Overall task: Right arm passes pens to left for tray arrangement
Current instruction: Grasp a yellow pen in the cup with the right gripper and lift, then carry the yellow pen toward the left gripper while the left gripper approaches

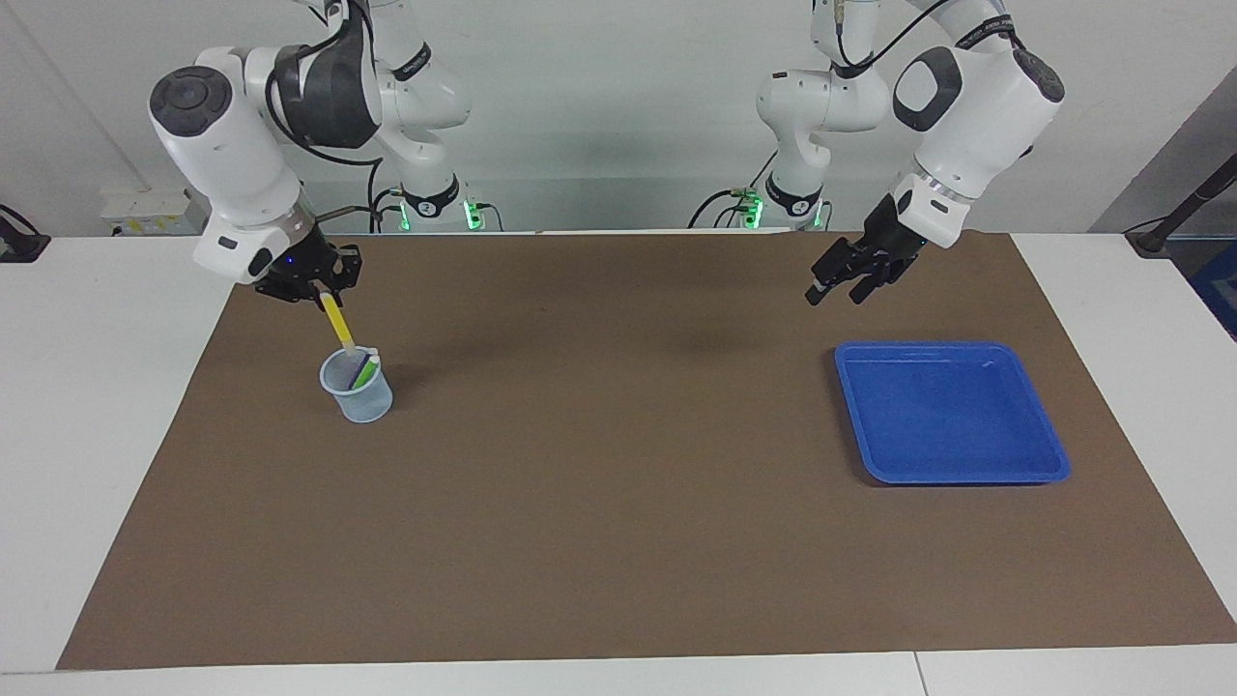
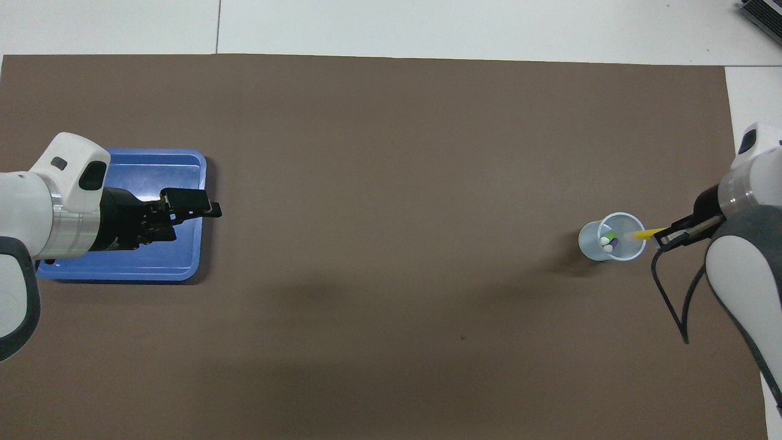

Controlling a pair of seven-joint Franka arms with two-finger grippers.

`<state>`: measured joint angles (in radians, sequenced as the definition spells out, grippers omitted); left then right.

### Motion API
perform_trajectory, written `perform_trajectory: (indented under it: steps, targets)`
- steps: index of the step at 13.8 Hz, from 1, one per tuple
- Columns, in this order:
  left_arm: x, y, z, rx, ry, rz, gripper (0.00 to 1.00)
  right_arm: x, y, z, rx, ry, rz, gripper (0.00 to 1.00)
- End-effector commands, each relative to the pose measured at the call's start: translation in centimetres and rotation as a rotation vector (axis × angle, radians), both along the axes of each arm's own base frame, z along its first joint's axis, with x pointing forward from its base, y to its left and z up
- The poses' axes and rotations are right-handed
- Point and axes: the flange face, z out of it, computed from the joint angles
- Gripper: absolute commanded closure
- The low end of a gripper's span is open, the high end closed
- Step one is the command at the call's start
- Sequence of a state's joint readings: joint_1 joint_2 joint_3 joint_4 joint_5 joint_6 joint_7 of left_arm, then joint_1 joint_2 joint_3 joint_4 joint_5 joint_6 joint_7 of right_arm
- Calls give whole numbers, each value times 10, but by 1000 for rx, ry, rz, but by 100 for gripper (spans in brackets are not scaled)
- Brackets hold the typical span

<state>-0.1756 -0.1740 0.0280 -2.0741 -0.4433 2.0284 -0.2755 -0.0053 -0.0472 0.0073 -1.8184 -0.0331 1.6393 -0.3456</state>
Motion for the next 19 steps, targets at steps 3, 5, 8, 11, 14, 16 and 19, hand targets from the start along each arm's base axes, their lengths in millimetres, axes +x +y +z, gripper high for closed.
perform_trajectory:
  steps: [3, 5, 8, 11, 14, 16, 19]
  targets:
    - [-10, 7, -17, -152, 10, 118, 4, 8, 26, 21, 196, -30, -57, 100]
    - [-12, 1, -25, -203, 26, 141, 4, 10, 43, 23, 289, -37, -148, 100]
    - [-12, -6, -28, -291, 50, 178, 4, 11, 88, 25, 363, -36, -280, 100]
    - [-16, -14, -38, -344, 58, 218, 4, 8, 151, 24, 414, -44, -488, 100]
    - [-17, -33, -39, -418, 70, 239, 6, 4, 193, 27, 485, -25, -677, 100]
    - [-22, -47, -48, -465, 72, 279, 6, 1, 213, 30, 517, -21, -755, 100]
    - [-25, -61, -50, -559, 98, 333, 9, -8, 240, 29, 560, -4, -843, 100]
